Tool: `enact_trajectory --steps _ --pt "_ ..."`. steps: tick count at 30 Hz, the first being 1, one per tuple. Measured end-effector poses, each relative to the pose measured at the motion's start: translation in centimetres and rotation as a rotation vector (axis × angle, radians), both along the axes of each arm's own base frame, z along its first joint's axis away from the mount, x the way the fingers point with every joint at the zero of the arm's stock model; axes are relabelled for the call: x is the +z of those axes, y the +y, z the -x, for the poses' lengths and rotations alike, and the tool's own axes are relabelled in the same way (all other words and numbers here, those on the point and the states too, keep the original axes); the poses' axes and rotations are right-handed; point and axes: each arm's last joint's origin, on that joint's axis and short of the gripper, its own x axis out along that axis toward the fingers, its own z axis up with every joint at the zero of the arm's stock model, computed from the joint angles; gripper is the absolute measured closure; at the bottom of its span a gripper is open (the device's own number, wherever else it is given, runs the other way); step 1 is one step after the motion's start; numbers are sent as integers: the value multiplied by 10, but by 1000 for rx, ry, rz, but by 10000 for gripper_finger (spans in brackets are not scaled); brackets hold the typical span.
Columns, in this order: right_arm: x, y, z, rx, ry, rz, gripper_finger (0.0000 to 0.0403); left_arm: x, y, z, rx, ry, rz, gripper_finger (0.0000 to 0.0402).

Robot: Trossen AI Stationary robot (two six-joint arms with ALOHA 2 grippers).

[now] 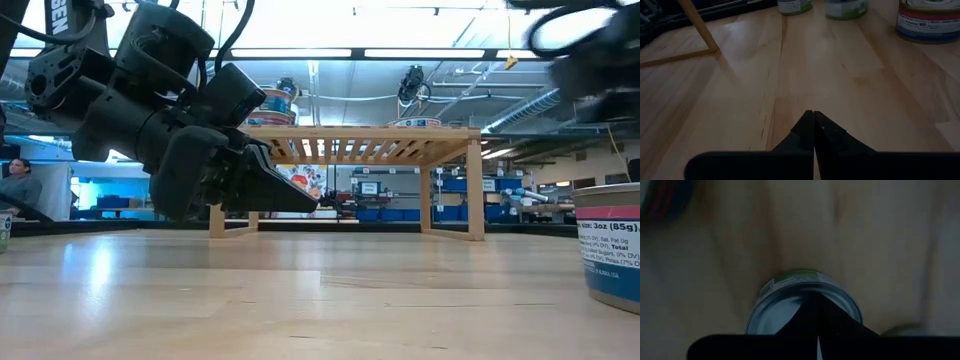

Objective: Stack canned seafood by type on shelf
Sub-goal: Stack the green tuna can on the green tuna can on the shelf

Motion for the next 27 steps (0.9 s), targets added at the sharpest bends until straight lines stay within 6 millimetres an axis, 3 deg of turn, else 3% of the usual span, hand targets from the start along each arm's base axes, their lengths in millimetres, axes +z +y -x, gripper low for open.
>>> enact_trajectory --steps 10,17,27 --pt "-1 -45 -40 56 -133 62 398 0 0 0 1 -1 3 397" --pt "0 -66 -67 122 -275 25 398 5 -1 -4 2 -34 15 397" --pt "1 -83 -81 163 -342 -15 398 5 -2 -5 10 -31 45 397"
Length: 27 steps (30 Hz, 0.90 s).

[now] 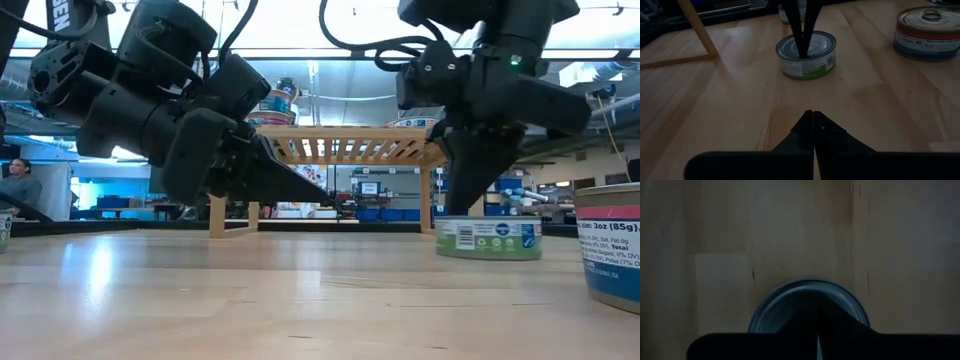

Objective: Stack canned seafood by type on shelf
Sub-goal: Stack the green tuna can on the green tuna can on the shelf

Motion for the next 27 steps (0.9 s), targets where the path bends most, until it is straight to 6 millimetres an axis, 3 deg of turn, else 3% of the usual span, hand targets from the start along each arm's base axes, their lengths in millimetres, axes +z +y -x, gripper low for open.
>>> enact_trajectory --steps 6,12,19,27 --pt "5 2 -7 38 -35 -58 398 -2 0 1 -1 18 -9 397" --pt "34 7 -7 -7 -14 -79 398 -3 0 1 0 36 -11 397" --pt "22 12 3 -31 76 -76 398 -4 0 1 0 42 -12 397" --pt "2 10 7 -23 19 -119 398 -4 0 2 -2 43 -13 397"
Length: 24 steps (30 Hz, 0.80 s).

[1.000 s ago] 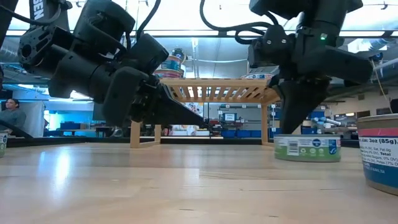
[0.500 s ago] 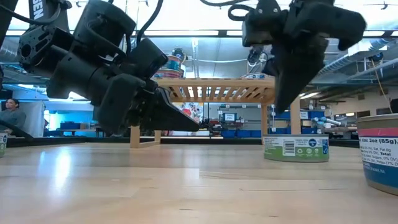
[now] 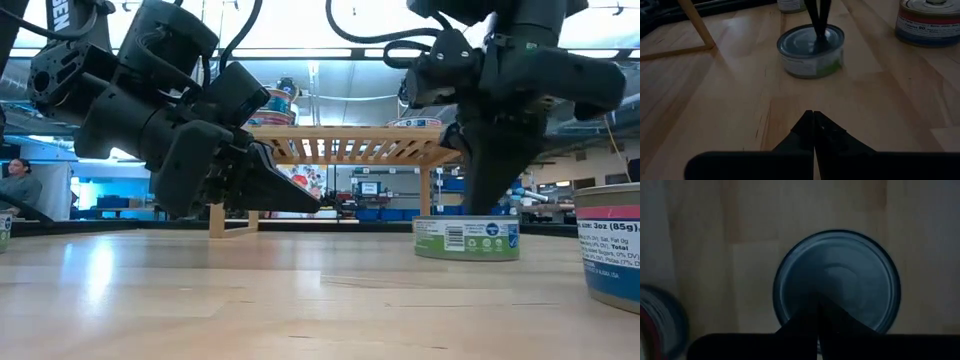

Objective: Stack canned seafood by type on shelf
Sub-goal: Stack the green tuna can on the green tuna can on the shelf

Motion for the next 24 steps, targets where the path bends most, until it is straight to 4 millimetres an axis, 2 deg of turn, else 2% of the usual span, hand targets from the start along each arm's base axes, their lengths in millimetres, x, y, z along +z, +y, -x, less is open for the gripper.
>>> enact_trajectory --steps 4,7,11,15,20,24 --pt "-2 -1 -5 27 -66 -31 398 0 0 0 -2 -1 -5 397" --pt "-1 -3 -16 71 -173 -44 398 0 -1 0 -14 -1 -33 397" --pt "7 -8 -30 119 -322 -23 398 1 -9 2 -66 -2 -108 397" --pt "10 -8 -33 168 -373 21 398 7 -16 5 -82 -22 -153 397" --pt "17 5 -22 206 -346 22 398 18 -17 5 -80 -55 -137 397" --pt "28 17 -3 180 -300 76 398 26 -18 -6 -146 6 -127 397"
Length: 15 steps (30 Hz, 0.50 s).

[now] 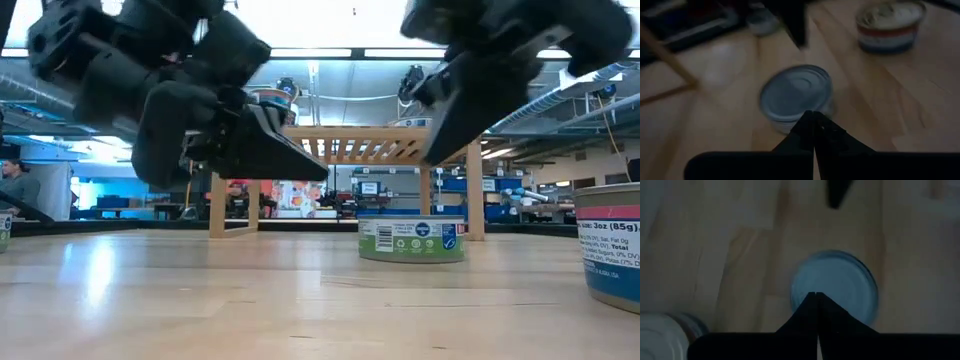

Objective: Stack canned seafood by type on shelf
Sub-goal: Stack the green tuna can on the green tuna can on the shelf

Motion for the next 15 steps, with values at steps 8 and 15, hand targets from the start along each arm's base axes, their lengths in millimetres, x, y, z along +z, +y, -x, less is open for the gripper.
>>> enact_trajectory --steps 8,15 --pt "10 15 34 -89 -11 107 398 23 -10 -33 -122 215 -123 397" --pt "13 10 71 -203 -30 67 398 53 -16 -53 -186 361 -259 389"
